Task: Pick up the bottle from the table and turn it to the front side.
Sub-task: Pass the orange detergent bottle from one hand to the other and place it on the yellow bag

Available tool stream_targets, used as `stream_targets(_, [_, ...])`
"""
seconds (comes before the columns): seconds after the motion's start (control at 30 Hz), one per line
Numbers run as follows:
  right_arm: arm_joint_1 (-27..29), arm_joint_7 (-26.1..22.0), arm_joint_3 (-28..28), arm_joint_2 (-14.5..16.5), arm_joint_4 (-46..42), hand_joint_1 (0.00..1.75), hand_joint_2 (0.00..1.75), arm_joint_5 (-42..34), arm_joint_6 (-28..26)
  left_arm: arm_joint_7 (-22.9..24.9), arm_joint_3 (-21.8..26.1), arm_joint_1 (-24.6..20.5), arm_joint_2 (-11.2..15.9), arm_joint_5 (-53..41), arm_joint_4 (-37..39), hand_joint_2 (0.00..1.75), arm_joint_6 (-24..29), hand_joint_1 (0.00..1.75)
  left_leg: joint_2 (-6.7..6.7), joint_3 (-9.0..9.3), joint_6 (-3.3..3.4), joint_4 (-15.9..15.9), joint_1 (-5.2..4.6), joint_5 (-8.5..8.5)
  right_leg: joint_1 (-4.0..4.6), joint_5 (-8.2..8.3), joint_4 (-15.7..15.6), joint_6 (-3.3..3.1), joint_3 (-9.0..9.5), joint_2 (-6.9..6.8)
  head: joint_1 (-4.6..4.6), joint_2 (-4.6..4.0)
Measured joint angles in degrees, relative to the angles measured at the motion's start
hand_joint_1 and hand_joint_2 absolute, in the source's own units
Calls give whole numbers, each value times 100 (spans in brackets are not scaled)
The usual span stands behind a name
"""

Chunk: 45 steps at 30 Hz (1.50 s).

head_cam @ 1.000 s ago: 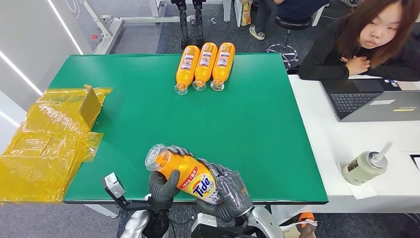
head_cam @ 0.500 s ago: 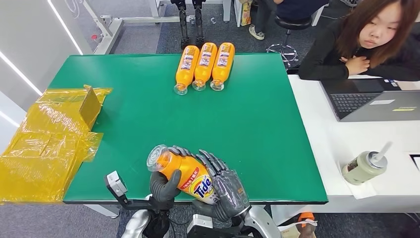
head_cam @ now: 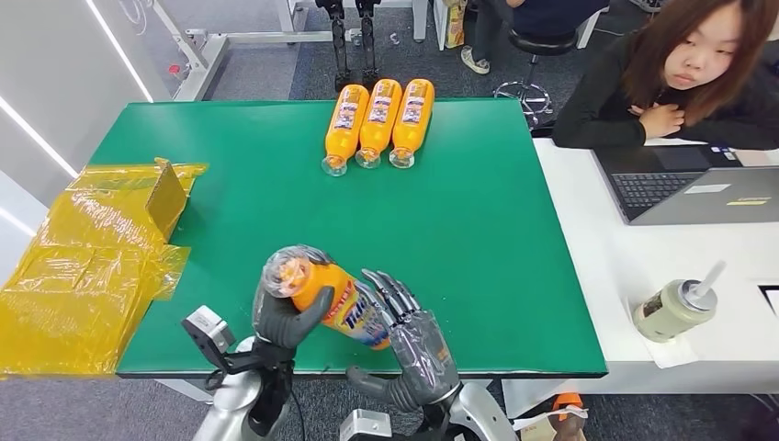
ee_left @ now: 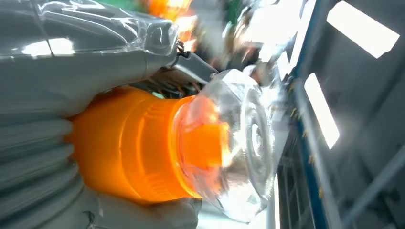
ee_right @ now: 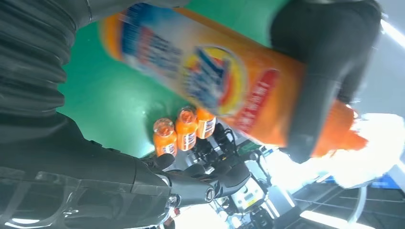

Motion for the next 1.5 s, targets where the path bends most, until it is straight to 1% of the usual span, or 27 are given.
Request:
stream_targets(0.1, [-82,-94,38,0,87,0,175,-183,-75,139,332,-24,237,-519,-510,175,303,166,2,0,-2,-1,2,2,0,2,3,-2,-1,1,0,0])
stream_targets(0.23, [-181,-161,57,0,225,0,175,-341,-167,211,819,-60,580,-1304,-1150,175,761,169,3,1,-6,-2,3,5,1,2,4,-4,-2,2,0,0])
stream_targets(0.33, [-213,-168,60,0,292,0,175,-360,-209,237,1072,-123,825,-1846,-1467,175,1128,169,2,1,-7,-2,3,6,1,2,5,-5,-3,2,0,0])
stream_targets(0.4, [-222,-168,60,0,317,0,175,-360,-219,254,1173,-160,937,-1981,-1597,175,1216,169,2,1,-7,-2,2,6,1,2,5,-5,-3,1,1,0])
stream_targets(0.5, [-225,-168,60,0,328,0,175,-360,-232,256,1244,-177,1027,-2049,-1699,175,1247,170,2,0,-6,-2,1,6,1,2,4,-4,-2,1,1,0])
stream_targets(0.57, [-225,-168,60,0,337,0,175,-358,-244,260,1269,-179,1082,-2224,-1740,175,1387,173,3,0,-6,-1,1,6,0,2,3,-4,-2,1,1,0])
stream_targets(0.63, [-224,-164,60,0,340,0,175,-356,-267,322,1275,-187,1180,-2697,-1765,175,1763,174,4,0,-6,-1,1,6,0,3,2,-4,-3,2,1,0])
stream_targets(0.7, [-216,-146,60,-2,327,0,175,-355,-292,509,1254,-201,1335,-3501,-1775,175,2298,173,7,1,-6,0,1,6,0,3,2,-4,-4,6,1,0])
stream_targets(0.77, [-196,-125,60,-9,300,0,175,-360,-321,823,1184,-208,1514,-4503,-1770,175,2802,174,9,2,-7,-1,1,5,0,2,1,-5,-7,9,1,0])
stream_targets(0.83, [-172,-118,60,-28,269,0,175,-388,-360,1272,1054,-228,1672,-5591,-1704,175,3168,174,7,2,-7,-1,2,6,1,1,1,-6,-8,8,1,0])
stream_targets(0.93, [-135,-120,60,-90,215,0,175,-478,-402,2152,800,-374,1840,-7093,-1283,175,3440,174,9,2,-7,-2,1,6,1,2,2,-8,-9,9,1,0])
stream_targets(1.0, [-114,-129,60,-140,181,0,175,-543,-404,2825,633,-568,1915,-7901,-726,175,3516,175,11,2,-9,-2,1,7,0,3,2,-9,-9,11,1,0])
stream_targets(1.07, [-109,-139,60,-177,169,0,175,-608,-403,3472,454,-823,1966,-8428,34,175,3599,175,12,2,-12,-2,1,10,0,7,2,-13,-9,11,1,0])
stream_targets(1.1, [-110,-141,60,-191,169,0,175,-629,-403,3709,367,-949,1985,-8544,442,175,3644,175,12,2,-15,-2,1,12,0,9,2,-16,-9,12,1,0])
stream_targets(1.17, [-110,-140,60,-214,169,0,175,-661,-405,3944,249,-1167,2012,-8592,1220,175,3699,174,20,2,-18,-1,2,14,0,14,3,-21,-12,19,1,0])
stream_targets(1.23, [-109,-138,60,-235,169,0,175,-666,-409,3983,203,-1331,2029,-8598,1839,175,3704,160,30,2,-19,-1,2,15,0,16,3,-23,-16,28,1,0])
stream_targets(1.3, [-109,-129,59,-255,169,0,175,-666,-417,3988,173,-1464,2035,-8610,2281,175,3683,121,32,1,-20,-1,2,15,0,17,3,-23,-19,30,1,0])
stream_targets(1.37, [-107,-100,58,-266,165,0,175,-666,-436,3980,160,-1586,2033,-8627,2618,175,3604,47,32,-1,-20,-1,2,15,1,16,3,-23,-21,30,2,0])
stream_targets(1.43, [-104,-60,57,-273,150,0,175,-664,-457,3973,154,-1711,2029,-8640,2912,175,3484,0,32,-3,-20,-1,2,15,0,16,3,-23,-23,30,1,0])
stream_targets(1.5, [-98,-30,57,-280,132,0,175,-662,-474,3973,152,-1821,2020,-8631,3132,175,3413,0,32,-3,-20,-1,2,15,0,16,3,-23,-23,31,1,0])
